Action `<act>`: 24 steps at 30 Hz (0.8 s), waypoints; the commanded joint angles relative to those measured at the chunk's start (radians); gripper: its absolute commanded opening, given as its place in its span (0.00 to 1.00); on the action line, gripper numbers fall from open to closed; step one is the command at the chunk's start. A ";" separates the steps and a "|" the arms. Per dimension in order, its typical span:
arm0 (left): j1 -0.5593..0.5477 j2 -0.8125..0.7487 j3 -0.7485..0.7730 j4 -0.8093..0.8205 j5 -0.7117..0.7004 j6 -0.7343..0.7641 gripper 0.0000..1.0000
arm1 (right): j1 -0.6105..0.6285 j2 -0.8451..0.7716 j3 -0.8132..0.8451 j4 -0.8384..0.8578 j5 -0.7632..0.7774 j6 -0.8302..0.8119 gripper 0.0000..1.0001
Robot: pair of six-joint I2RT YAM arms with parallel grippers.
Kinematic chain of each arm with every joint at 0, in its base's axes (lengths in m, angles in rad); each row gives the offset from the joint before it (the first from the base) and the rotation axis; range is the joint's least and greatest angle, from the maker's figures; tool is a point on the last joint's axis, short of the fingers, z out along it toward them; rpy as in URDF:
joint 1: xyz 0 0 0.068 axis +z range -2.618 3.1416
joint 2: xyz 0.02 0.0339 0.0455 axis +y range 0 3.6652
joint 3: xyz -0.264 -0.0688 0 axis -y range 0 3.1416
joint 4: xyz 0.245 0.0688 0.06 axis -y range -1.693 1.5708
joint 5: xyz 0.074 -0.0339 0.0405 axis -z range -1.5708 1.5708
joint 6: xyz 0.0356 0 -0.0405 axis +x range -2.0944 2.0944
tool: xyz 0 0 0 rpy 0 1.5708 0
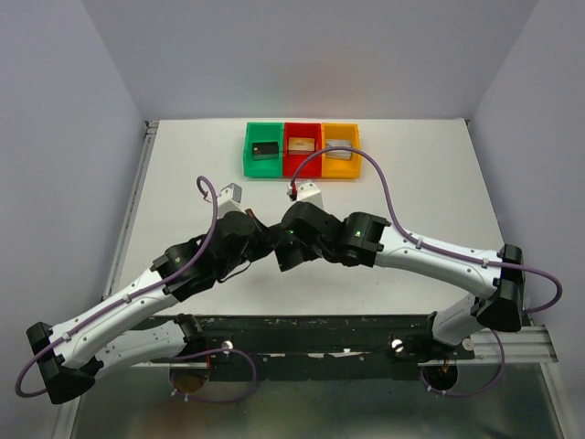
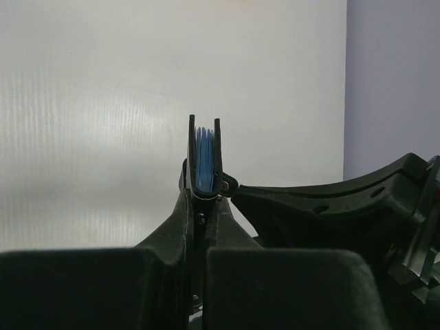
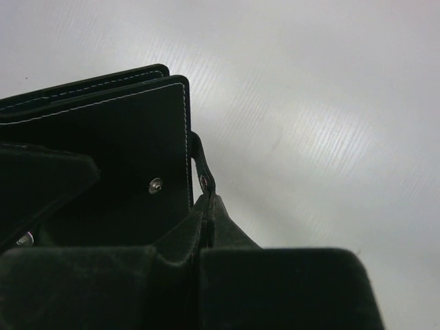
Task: Take the credit cards out of the card holder
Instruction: Open the card holder at the center of the board.
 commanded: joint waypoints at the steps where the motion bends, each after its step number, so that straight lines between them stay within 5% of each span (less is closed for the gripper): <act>1: -0.006 -0.020 0.001 0.009 -0.032 -0.014 0.00 | -0.007 0.001 0.001 -0.052 0.047 -0.004 0.00; 8: -0.005 -0.021 -0.005 0.009 -0.024 -0.005 0.00 | -0.007 -0.034 -0.006 -0.048 0.050 0.012 0.01; 15: -0.003 -0.079 -0.127 0.210 0.062 0.268 0.00 | -0.009 -0.195 -0.070 0.016 0.052 -0.035 0.22; 19: 0.000 -0.184 -0.236 0.353 0.110 0.377 0.00 | -0.009 -0.340 -0.225 0.292 -0.124 -0.135 0.45; 24: 0.009 -0.371 -0.348 0.500 0.198 0.457 0.00 | -0.010 -0.459 -0.363 0.463 -0.324 -0.158 0.59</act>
